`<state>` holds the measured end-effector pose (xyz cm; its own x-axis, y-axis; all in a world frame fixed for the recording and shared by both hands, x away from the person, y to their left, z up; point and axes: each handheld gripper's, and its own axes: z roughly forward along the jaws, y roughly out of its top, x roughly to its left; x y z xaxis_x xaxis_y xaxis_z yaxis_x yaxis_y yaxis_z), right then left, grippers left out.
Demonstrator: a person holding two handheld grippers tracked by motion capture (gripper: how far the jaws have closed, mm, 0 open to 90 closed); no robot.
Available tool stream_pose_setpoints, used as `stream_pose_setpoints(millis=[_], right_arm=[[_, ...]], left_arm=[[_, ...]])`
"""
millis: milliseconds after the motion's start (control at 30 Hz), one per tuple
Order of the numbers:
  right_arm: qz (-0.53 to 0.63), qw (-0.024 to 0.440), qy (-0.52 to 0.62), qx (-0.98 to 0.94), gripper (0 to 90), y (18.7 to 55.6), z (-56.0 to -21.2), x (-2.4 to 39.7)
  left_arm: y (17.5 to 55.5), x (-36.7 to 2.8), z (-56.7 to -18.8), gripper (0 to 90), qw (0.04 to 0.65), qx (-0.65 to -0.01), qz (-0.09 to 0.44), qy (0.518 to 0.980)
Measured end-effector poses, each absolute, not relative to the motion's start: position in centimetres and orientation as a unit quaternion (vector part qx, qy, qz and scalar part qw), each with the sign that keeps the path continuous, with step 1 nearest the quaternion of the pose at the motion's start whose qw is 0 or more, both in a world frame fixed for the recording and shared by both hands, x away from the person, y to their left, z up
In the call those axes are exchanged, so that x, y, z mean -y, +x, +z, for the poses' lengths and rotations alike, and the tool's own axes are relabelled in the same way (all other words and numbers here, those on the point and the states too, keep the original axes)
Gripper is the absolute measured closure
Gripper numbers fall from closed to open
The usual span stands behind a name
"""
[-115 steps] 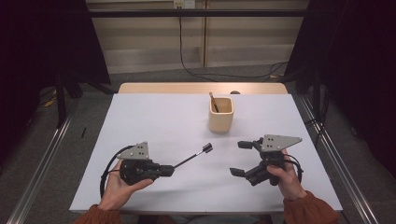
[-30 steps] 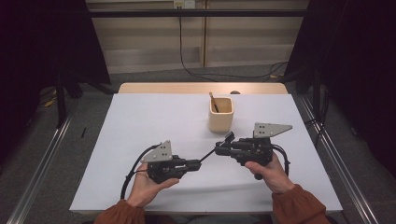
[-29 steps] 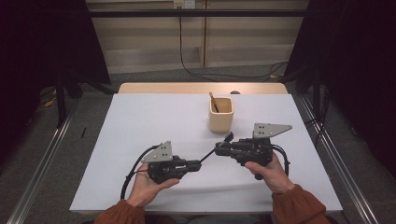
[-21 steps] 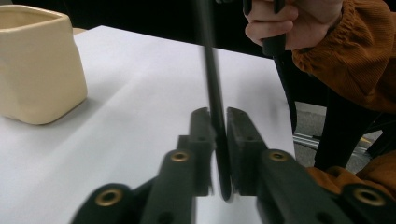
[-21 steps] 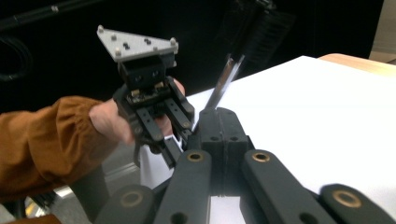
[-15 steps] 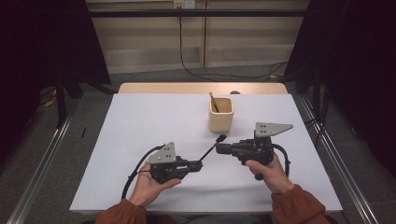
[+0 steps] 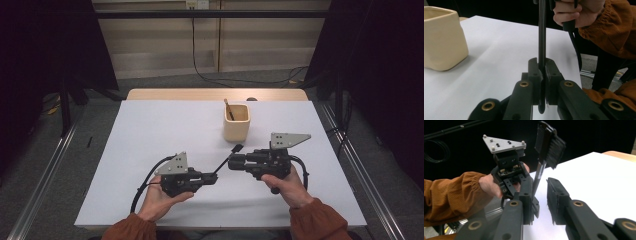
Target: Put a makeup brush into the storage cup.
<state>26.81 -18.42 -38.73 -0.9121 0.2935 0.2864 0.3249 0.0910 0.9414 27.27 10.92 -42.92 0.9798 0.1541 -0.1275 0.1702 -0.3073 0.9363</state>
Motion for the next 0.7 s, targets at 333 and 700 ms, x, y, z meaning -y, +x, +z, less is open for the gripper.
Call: stream_pose_setpoints(millis=[333, 700], right_arm=[[-0.643, 0.023, -0.207, 0.737, 84.0, 26.85, -38.85, 17.8], [-0.645, 0.026, -0.212, 0.734, 85.4, 26.81, -38.62, 17.76]], left_arm=[[27.18, -10.42, -43.21, 85.6, 0.581, -0.098, -0.011, 0.808], [27.3, -10.59, -43.29, 77.1, 0.586, -0.113, -0.008, 0.802]])
